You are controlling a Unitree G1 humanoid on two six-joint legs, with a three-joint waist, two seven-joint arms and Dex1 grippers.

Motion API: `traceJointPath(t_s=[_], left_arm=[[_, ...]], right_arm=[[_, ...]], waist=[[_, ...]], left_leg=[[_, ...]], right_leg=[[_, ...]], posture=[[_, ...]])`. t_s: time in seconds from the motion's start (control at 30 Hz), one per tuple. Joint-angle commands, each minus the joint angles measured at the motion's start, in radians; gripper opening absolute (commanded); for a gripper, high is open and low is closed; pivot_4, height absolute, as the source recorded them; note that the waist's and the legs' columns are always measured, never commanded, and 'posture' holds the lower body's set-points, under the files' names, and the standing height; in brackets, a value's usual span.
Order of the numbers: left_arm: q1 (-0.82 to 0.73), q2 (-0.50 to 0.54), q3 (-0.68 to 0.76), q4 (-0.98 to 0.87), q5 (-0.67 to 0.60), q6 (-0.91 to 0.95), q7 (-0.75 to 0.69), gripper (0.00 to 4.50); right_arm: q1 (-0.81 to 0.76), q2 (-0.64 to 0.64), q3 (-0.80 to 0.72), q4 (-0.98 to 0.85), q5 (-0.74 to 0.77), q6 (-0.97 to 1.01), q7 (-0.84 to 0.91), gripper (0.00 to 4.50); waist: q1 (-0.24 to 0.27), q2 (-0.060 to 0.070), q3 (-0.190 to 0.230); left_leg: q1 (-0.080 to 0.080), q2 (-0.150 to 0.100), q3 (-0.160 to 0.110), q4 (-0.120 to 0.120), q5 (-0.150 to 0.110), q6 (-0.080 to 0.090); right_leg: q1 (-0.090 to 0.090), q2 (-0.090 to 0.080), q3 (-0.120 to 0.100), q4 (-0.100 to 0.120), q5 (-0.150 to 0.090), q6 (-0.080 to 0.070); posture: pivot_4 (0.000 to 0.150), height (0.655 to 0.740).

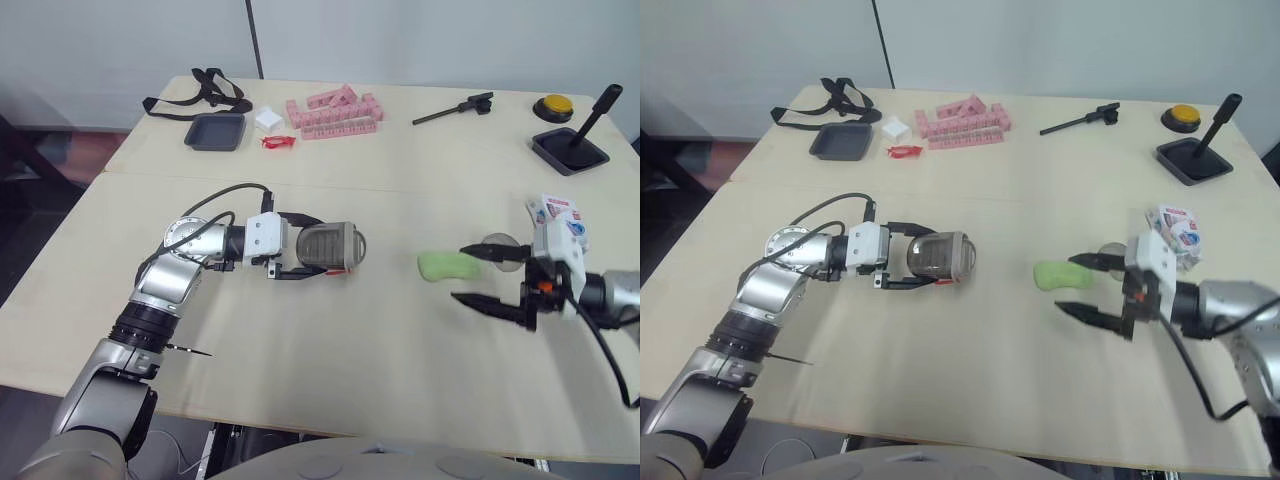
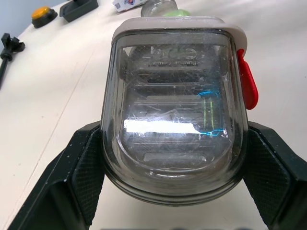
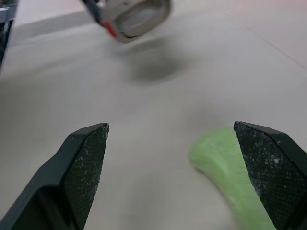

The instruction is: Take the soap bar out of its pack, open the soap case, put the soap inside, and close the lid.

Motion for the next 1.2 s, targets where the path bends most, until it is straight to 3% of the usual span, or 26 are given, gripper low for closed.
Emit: traceJointPath(t_s=[0.03, 0.43, 0.6, 1.2], left_arm=[[-0.029, 0.010, 0.012, 0.008, -0.013, -0.014, -0.027, 3.46], [-0.037, 0.040, -0.053, -0.012, 0.059, 0.050, -0.068, 3.46], [-0.069, 0.030, -0.086, -0.016, 0.133, 0.089, -0.022, 3.46], [-0.191, 0.009, -0.185, -0.184, 0.204, 0.411, -0.012, 3.46]], right_arm=[[0.059, 0.047, -0.002, -0.005, -0.043, -0.210, 0.069, 4.46], [0.121, 0.157, 0.076, 0.046, -0.069, -0.317, 0.004, 4.46], [0.127, 0.179, 0.101, 0.057, -0.093, -0.364, -0.023, 4.46], [0.149, 0.152, 0.138, 0.041, -0.080, -0.332, -0.054, 4.46]], waist=[[-0.003, 0.000, 0.000], [-0.014, 0.000, 0.000], [-0.014, 0.000, 0.000], [-0.019, 0.000, 0.000]], left_leg=[[0.000, 0.000, 0.000, 0.000, 0.000, 0.000], [0.000, 0.000, 0.000, -0.001, 0.000, 0.004], [0.000, 0.000, 0.000, -0.001, 0.000, 0.004], [0.000, 0.000, 0.000, -0.001, 0.000, 0.004]], right_leg=[[0.000, 0.000, 0.000, 0.000, 0.000, 0.000], [0.000, 0.000, 0.000, 0.000, 0.000, 0.000], [0.000, 0.000, -0.001, 0.000, 0.000, 0.000], [0.000, 0.000, -0.001, 0.000, 0.000, 0.000]], posture=[[0.150, 0.7109], [0.150, 0.7109], [0.150, 0.7109], [0.150, 0.7109]])
